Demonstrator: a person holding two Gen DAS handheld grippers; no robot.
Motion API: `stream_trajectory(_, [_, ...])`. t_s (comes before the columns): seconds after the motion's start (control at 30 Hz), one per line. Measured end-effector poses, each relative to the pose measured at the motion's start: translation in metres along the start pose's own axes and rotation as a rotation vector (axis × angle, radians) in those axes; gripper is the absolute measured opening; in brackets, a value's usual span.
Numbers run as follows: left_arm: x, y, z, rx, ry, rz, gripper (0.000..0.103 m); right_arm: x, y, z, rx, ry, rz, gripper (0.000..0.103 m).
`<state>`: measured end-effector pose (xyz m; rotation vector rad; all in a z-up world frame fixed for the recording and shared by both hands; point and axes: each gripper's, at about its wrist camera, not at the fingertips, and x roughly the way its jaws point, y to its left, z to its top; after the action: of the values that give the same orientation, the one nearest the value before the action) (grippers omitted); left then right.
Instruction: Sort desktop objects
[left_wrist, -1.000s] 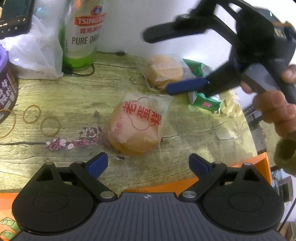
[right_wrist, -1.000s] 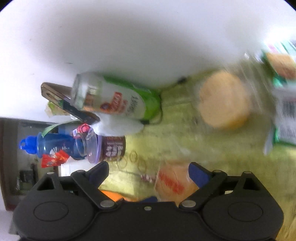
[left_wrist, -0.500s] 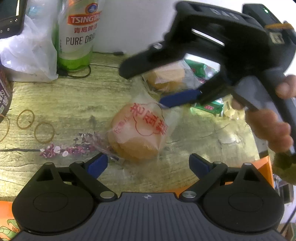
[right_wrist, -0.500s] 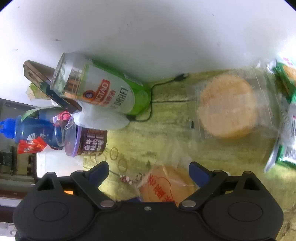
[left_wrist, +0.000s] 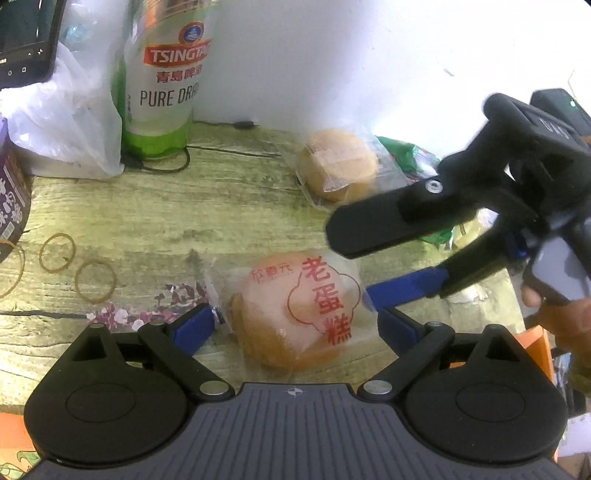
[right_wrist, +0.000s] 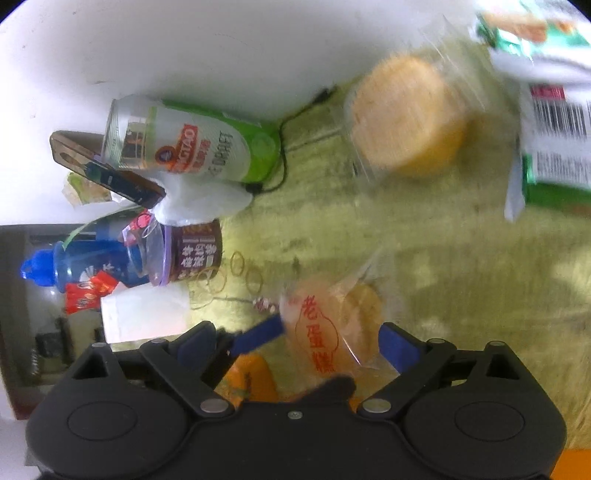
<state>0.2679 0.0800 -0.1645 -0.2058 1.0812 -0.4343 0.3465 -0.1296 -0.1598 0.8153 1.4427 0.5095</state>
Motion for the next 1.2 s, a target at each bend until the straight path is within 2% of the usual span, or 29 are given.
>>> stream_trajectory(0.2, [-0.009, 0.004, -0.003, -0.004, -0.003, 0.030, 0.096, -0.017, -0.009, 0.006, 0.014, -0.083, -0.046, 0.094])
stream_trajectory(0.33, [-0.009, 0.010, -0.004, -0.027, 0.005, 0.040, 0.093, -0.012, -0.012, 0.003, -0.004, -0.059, -0.104, 0.092])
stream_trajectory(0.37, [-0.009, 0.011, -0.005, -0.033, 0.006, 0.041, 0.092, -0.010, -0.013, 0.001, -0.008, -0.048, -0.113, 0.089])
stream_trajectory(0.6, [-0.008, 0.018, -0.008, -0.086, 0.008, 0.015, 0.082, 0.003, -0.012, -0.006, -0.035, -0.024, -0.138, 0.079])
stream_trajectory(0.63, [-0.008, 0.018, -0.009, -0.093, 0.010, 0.011, 0.081, 0.004, -0.012, -0.006, -0.035, -0.022, -0.139, 0.071])
stream_trajectory(0.83, [-0.006, 0.020, -0.008, -0.107, 0.007, -0.024, 0.072, 0.008, -0.015, -0.006, -0.024, -0.022, -0.143, 0.068])
stream_trajectory(1.13, [-0.005, 0.020, -0.007, -0.099, -0.008, -0.040, 0.067, 0.008, -0.016, -0.007, -0.034, -0.031, -0.149, 0.067])
stream_trajectory(1.2, [-0.006, 0.019, -0.006, -0.095, -0.013, -0.038, 0.066, 0.008, -0.015, -0.008, -0.042, -0.037, -0.159, 0.064])
